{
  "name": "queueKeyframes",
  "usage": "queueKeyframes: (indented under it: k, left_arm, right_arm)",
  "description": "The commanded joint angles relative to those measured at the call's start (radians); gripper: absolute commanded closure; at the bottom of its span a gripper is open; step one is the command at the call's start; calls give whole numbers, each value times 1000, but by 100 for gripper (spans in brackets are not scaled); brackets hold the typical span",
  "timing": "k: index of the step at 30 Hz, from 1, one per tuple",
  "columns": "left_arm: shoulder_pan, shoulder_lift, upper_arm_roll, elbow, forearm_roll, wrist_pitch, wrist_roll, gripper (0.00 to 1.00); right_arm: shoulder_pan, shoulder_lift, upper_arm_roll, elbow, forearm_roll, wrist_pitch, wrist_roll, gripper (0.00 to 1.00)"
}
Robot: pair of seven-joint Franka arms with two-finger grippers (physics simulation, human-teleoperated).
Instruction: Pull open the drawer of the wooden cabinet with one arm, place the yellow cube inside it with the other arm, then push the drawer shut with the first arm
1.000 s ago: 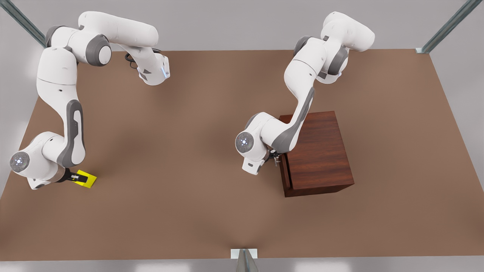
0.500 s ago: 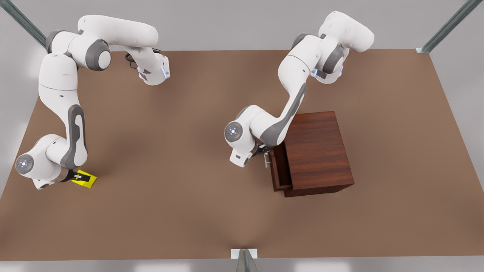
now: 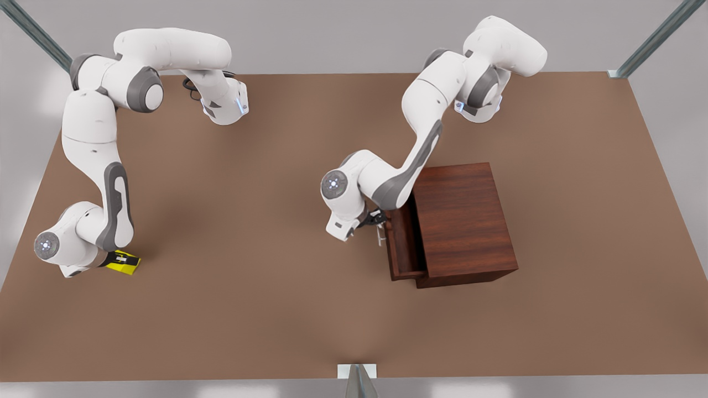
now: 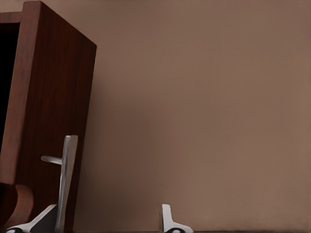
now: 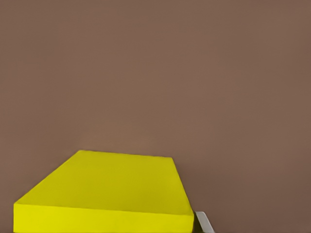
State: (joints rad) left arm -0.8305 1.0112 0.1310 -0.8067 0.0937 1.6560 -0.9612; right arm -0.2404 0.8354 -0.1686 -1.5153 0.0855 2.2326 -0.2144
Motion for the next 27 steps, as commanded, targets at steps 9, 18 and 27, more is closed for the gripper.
queueKeyframes:
  k: [9, 18, 27]
  left_arm:
    - [-19, 13, 1, 18, 0, 39, -14, 0]
    - [148, -427, 1, 21, -2, -617, 287, 0]
    - [610, -763, -261, -477, 9, -429, 812, 0]
  right_arm:
    - [0, -36, 14, 10, 3, -77, -86, 54]
    - [256, -148, 185, 104, 0, -338, 70, 54]
    - [742, -76, 333, 443, -1, -383, 162, 54]
